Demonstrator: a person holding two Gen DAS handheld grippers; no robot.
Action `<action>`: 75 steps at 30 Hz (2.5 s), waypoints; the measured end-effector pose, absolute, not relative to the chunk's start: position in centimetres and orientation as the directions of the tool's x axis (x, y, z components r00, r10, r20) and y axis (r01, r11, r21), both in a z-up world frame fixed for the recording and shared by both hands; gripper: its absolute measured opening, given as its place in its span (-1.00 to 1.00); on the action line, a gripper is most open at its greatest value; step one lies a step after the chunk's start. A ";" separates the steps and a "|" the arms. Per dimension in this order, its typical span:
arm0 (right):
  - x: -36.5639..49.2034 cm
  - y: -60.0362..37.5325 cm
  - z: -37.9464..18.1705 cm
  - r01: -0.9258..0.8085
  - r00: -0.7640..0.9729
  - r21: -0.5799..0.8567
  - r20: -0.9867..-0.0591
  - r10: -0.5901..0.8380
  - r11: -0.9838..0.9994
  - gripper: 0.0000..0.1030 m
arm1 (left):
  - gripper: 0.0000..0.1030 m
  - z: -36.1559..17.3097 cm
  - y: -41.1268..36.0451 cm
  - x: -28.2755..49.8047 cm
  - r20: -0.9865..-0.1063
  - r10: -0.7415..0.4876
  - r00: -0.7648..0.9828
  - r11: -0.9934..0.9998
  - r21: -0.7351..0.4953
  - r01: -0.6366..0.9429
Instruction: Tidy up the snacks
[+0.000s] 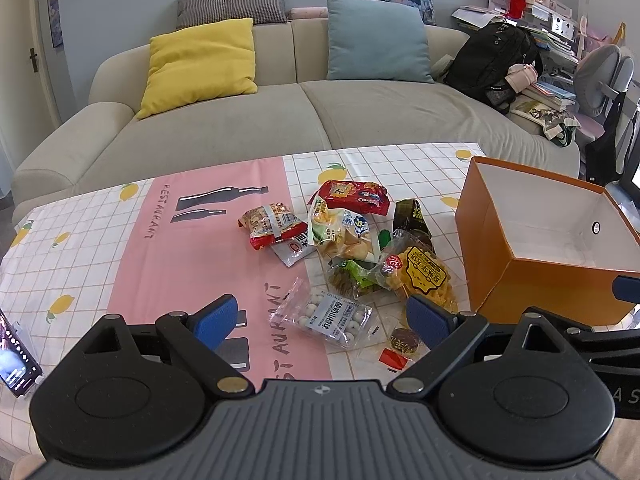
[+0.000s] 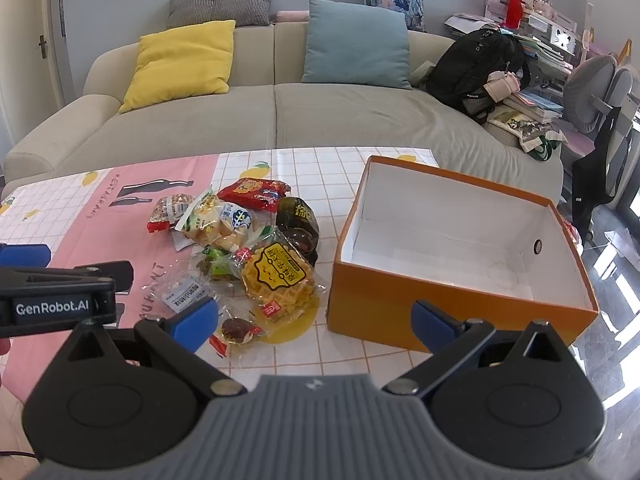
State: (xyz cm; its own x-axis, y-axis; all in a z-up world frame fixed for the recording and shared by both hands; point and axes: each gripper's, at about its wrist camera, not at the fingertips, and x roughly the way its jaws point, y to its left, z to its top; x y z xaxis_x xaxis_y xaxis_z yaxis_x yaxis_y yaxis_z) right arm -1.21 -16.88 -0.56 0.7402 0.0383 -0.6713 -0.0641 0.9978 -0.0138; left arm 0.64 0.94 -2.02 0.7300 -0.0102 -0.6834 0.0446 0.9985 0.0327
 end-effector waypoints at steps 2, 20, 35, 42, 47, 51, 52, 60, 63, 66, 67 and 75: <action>-1.2 -16.9 -0.6 -0.065 0.740 -0.015 -0.671 0.038 0.998 0.94 | 1.00 -2.1 0.9 0.6 -0.684 -0.011 0.729 0.999 0.031 0.044; -1.1 -16.8 -0.8 -0.066 0.732 -0.018 -0.680 0.036 0.998 0.94 | 1.00 -1.9 1.0 0.7 -0.707 -0.025 0.707 0.998 0.020 0.056; 0.8 -15.9 -2.3 -0.105 0.681 0.020 -0.727 0.087 0.994 0.76 | 0.59 -3.9 3.1 2.6 -0.807 -0.107 0.581 0.994 -0.099 0.046; 2.4 -14.9 -5.0 -0.151 0.618 0.033 -0.777 0.120 0.988 0.60 | 0.25 -6.3 3.7 4.3 -0.847 -0.137 0.514 0.990 -0.140 0.032; 4.1 -14.4 -7.1 -0.174 0.561 0.083 -0.811 0.168 0.981 0.37 | 0.23 -8.2 4.3 6.2 -0.872 -0.153 0.465 0.984 -0.176 -0.007; 5.6 -13.7 -8.6 -0.187 0.520 0.127 -0.829 0.208 0.974 0.34 | 0.45 -9.2 4.6 7.5 -0.887 -0.145 0.439 0.984 -0.175 -0.028; 6.0 -13.5 -8.9 -0.190 0.513 0.133 -0.832 0.214 0.973 0.34 | 0.47 -9.4 4.7 7.8 -0.889 -0.146 0.433 0.984 -0.176 -0.030; 9.4 -12.3 -11.6 -0.139 0.428 0.185 -0.875 0.228 0.973 0.35 | 0.61 -11.8 6.2 10.6 -0.901 -0.178 0.396 0.963 -0.242 -0.116; 10.4 -12.0 -12.7 -0.108 0.394 0.201 -0.891 0.227 0.974 0.38 | 0.62 -12.7 6.6 11.6 -0.905 -0.186 0.382 0.955 -0.258 -0.146; 11.0 -11.8 -13.3 -0.091 0.382 0.205 -0.897 0.224 0.975 0.29 | 0.64 -13.5 6.6 12.3 -0.906 -0.207 0.370 0.941 -0.288 -0.179; 11.1 -11.7 -13.4 -0.090 0.384 0.204 -0.896 0.223 0.975 0.27 | 0.65 -13.7 6.4 12.6 -0.905 -0.216 0.367 0.936 -0.299 -0.186; 11.2 -12.8 -13.2 -0.086 0.382 0.173 -0.904 0.193 0.981 0.17 | 0.74 -14.5 4.6 14.0 -0.916 -0.168 0.363 0.924 -0.275 -0.265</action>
